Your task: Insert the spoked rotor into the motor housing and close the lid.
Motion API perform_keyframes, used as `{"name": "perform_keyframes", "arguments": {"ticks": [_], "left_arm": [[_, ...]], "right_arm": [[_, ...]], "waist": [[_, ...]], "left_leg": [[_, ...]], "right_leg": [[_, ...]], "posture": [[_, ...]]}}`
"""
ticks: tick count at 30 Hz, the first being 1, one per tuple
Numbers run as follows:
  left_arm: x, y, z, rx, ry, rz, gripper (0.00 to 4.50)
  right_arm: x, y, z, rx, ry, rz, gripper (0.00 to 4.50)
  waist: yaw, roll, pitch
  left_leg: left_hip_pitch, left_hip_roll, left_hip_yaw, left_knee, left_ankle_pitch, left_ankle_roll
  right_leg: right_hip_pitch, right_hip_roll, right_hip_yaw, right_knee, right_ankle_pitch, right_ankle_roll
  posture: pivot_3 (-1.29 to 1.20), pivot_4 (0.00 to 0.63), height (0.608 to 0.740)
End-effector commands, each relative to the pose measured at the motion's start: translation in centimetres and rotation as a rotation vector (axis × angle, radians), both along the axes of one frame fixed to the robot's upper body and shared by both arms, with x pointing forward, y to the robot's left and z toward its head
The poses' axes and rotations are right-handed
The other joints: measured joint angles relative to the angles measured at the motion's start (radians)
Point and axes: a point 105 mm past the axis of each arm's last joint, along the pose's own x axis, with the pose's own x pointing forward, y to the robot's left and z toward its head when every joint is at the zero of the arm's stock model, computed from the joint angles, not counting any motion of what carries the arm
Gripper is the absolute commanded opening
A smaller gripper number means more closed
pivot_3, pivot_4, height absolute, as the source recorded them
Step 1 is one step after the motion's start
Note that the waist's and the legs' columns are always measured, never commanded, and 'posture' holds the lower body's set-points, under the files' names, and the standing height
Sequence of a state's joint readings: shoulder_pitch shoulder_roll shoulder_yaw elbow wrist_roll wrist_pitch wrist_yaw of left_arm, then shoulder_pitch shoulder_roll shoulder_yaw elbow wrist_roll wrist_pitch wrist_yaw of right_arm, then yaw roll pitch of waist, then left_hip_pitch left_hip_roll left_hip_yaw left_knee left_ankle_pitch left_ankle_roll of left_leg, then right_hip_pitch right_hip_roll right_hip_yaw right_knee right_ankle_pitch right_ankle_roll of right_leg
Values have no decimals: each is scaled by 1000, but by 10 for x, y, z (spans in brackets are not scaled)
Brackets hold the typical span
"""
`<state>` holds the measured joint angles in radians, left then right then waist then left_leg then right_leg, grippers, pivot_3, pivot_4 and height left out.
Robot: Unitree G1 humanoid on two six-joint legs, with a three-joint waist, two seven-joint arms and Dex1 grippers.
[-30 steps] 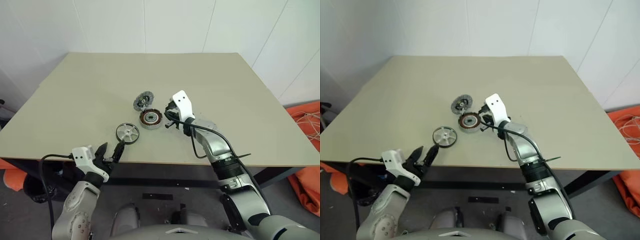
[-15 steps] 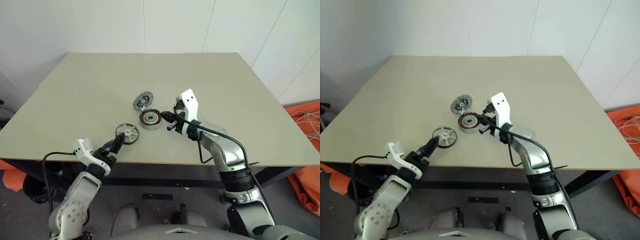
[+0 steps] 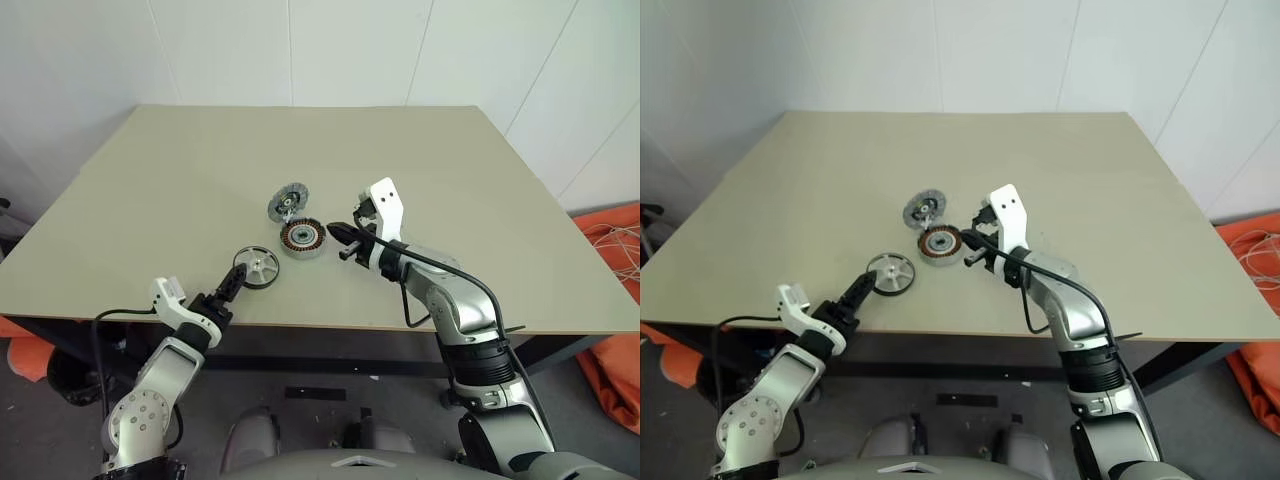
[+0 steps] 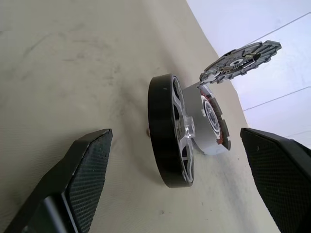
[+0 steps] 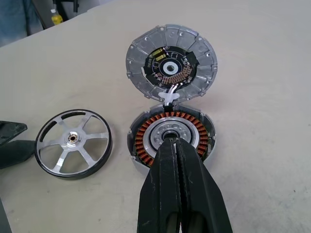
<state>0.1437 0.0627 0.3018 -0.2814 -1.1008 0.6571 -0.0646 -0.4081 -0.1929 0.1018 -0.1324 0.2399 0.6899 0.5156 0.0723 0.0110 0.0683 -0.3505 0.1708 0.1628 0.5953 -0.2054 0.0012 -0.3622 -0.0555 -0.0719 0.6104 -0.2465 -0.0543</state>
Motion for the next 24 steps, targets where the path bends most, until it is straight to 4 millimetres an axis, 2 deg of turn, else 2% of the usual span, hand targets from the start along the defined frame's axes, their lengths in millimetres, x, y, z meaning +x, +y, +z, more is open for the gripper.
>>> {"name": "perform_keyframes", "arguments": {"ticks": [1,8,12,21,22,24], "left_arm": [[6,-9,14,-36,-50,-47,4500],[8,-17,17,-52,-52,-97,4500],[7,-16,16,-52,-39,-99,3560],[8,-15,9,-62,4,-81,581],[8,-14,7,-65,11,-74,382],[8,-12,5,-76,21,-59,373]], "right_arm": [[-3,4,15,26,-52,16,29],[-3,5,14,21,-49,14,29],[-2,5,14,22,-51,11,0],[-2,2,14,18,-49,-1,0],[-2,2,14,17,-49,-2,0],[-2,2,13,16,-49,-2,0]], "waist": [[1,0,0],[1,0,0],[1,0,0],[2,0,0],[2,0,0],[2,0,0]], "left_leg": [[0,0,0,0,0,0],[0,0,0,0,0,-1],[0,0,0,0,1,-2],[0,0,0,0,2,-3],[0,0,0,0,2,-3],[0,0,0,0,2,-3]], "right_leg": [[0,0,0,0,0,0],[0,0,0,0,0,0],[0,0,0,0,0,0],[0,0,0,0,0,0],[0,0,0,0,0,0],[0,0,0,0,0,0]], "posture": [[0,0,740],[0,0,740],[0,0,740],[0,0,740],[0,0,740],[0,0,740]]}}
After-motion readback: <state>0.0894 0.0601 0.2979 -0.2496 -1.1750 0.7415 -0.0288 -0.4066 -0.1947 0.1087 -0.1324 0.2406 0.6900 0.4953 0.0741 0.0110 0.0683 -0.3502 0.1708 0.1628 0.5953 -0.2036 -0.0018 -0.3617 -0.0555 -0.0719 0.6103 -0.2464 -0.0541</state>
